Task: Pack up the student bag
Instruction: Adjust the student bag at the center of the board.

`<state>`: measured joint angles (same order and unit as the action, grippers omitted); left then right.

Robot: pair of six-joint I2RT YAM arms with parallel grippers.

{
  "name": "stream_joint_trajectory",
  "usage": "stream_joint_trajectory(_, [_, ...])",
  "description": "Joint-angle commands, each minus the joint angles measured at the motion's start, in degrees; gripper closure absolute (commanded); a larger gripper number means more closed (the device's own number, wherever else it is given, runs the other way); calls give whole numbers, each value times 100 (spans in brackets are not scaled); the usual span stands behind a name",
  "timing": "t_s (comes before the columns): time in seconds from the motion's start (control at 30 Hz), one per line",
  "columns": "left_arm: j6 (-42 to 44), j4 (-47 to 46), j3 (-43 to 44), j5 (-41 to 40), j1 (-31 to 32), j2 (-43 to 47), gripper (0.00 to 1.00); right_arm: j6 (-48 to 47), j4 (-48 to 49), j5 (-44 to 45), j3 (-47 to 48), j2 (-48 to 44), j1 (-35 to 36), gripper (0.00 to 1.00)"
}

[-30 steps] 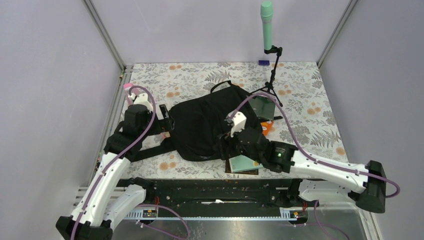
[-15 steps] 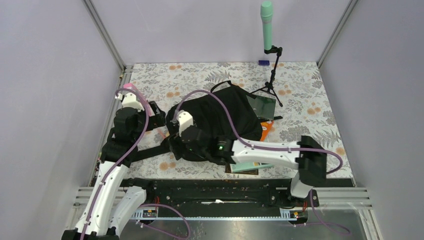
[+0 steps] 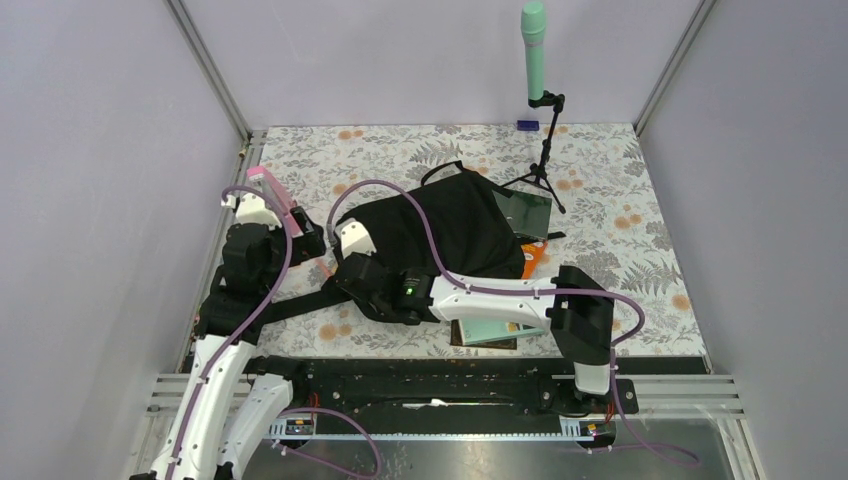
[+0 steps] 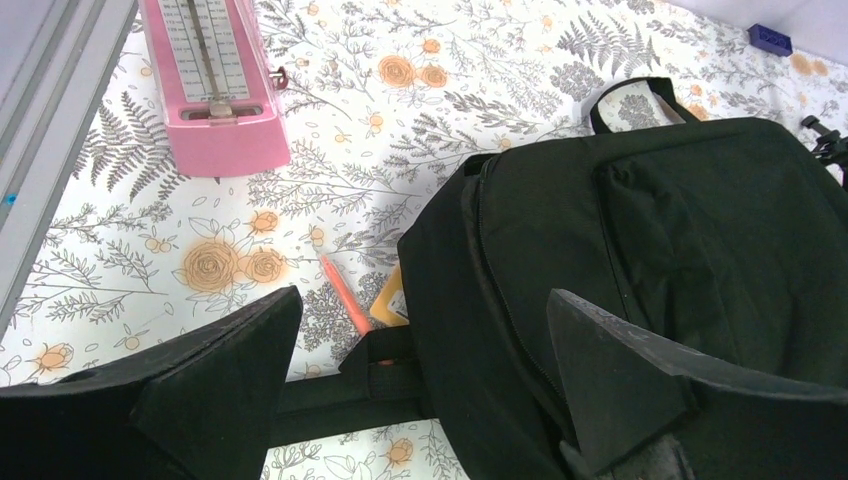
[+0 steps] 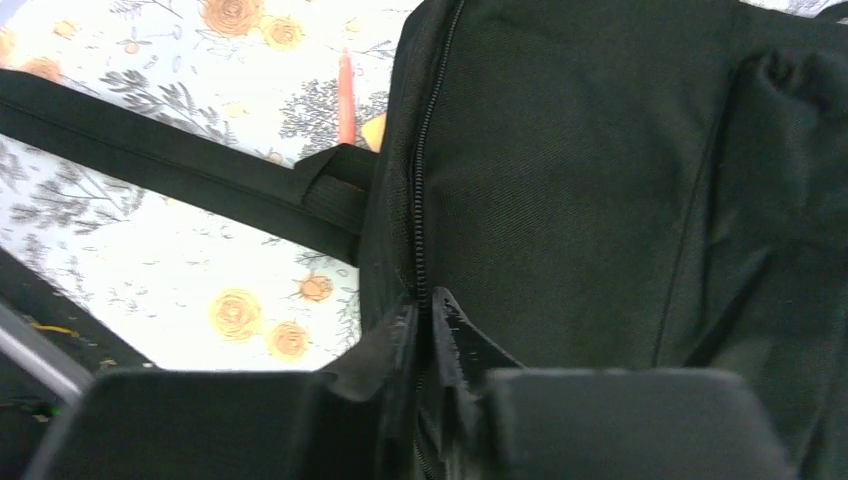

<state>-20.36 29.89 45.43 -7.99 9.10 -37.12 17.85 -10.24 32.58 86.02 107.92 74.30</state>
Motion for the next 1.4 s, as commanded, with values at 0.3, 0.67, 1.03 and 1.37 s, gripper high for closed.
stream_joint_trajectory(0.3, [-129, -471, -203, -68, -31, 250, 1, 841, 261, -60, -992, -1731, -840, 100])
stream_joint_trajectory(0.67, [-277, -493, -36, 1577, -23, -1307, 1, 1577, 972, 882, -3835, -3856, -2110, 100])
stream_joint_trajectory(1.03, [-339, -517, 114, 1822, 11, -2403, 1, 1275, 911, 970, -4063, -4015, -2166, 100])
stream_joint_trajectory(1.37, [-354, -542, 580, 2184, 13, -3537, 34, 943, 971, 548, -4232, -4317, -2166, 100])
